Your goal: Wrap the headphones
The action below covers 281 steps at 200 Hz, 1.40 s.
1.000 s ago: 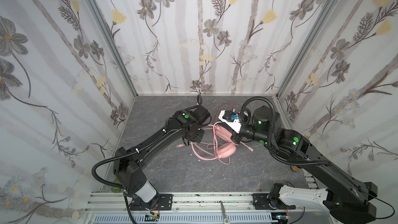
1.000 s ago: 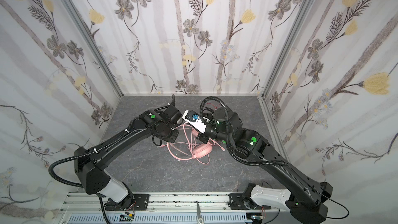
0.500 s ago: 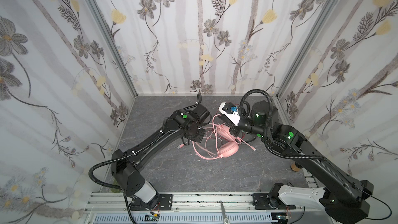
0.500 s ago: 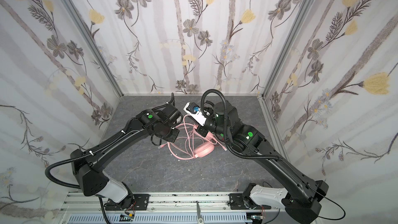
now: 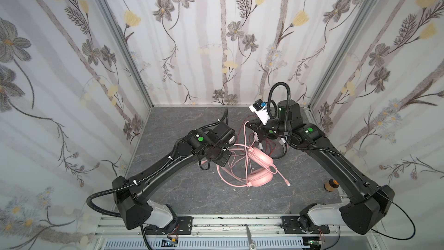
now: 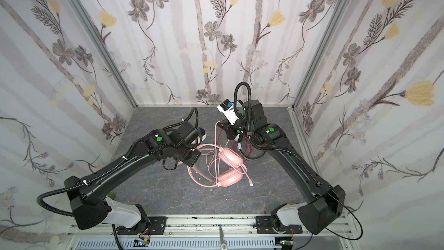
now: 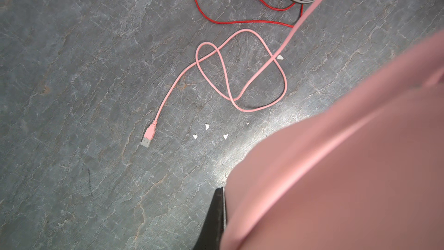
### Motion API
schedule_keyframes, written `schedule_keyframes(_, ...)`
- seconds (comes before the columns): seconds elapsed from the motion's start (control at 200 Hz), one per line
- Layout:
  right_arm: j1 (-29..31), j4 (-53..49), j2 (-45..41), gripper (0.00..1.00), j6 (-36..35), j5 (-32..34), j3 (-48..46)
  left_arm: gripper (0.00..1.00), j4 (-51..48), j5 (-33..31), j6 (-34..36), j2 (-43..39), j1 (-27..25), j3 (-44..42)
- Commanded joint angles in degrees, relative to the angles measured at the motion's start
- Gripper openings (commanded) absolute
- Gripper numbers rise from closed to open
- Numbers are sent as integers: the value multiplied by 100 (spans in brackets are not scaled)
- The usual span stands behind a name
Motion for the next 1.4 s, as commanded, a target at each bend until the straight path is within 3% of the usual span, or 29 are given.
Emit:
schedule_keyframes(0.0,-91,645,47,0,438,-645,-235,0,71,308,72,-180,-11,-54)
schedule_keyframes(0.26,-502,1477,-39,0,1120,-1354,-1149,0,146,349,-67,-560,62,-38)
schedule_keyframes(0.465,-629,1721,-80,0,1261,-1688,-1472,0,109,410,-183,-723,137,-41)
schedule_keyframes(0.605,-637,1971,-225,13,1326,-1915,-1684,0,137,438,-358,-760,306,40)
schedule_keyframes(0.779,-691,2838,-491,38,1829,-2123,-2259,0,-113,289,-728,-742,622,345)
schedule_keyframes(0.869,-711,3086,-578,45,1996,-2044,-2458,0,-279,150,-1064,-792,807,600)
schedule_keyframes(1.139,-711,4518,-1092,48,2875,-1266,-3801,0,-440,326,-1705,-981,1498,1300)
schedule_keyframes(1.399,-462,4369,-716,48,2491,-1253,-4129,0,-536,510,-1724,-820,1537,1804)
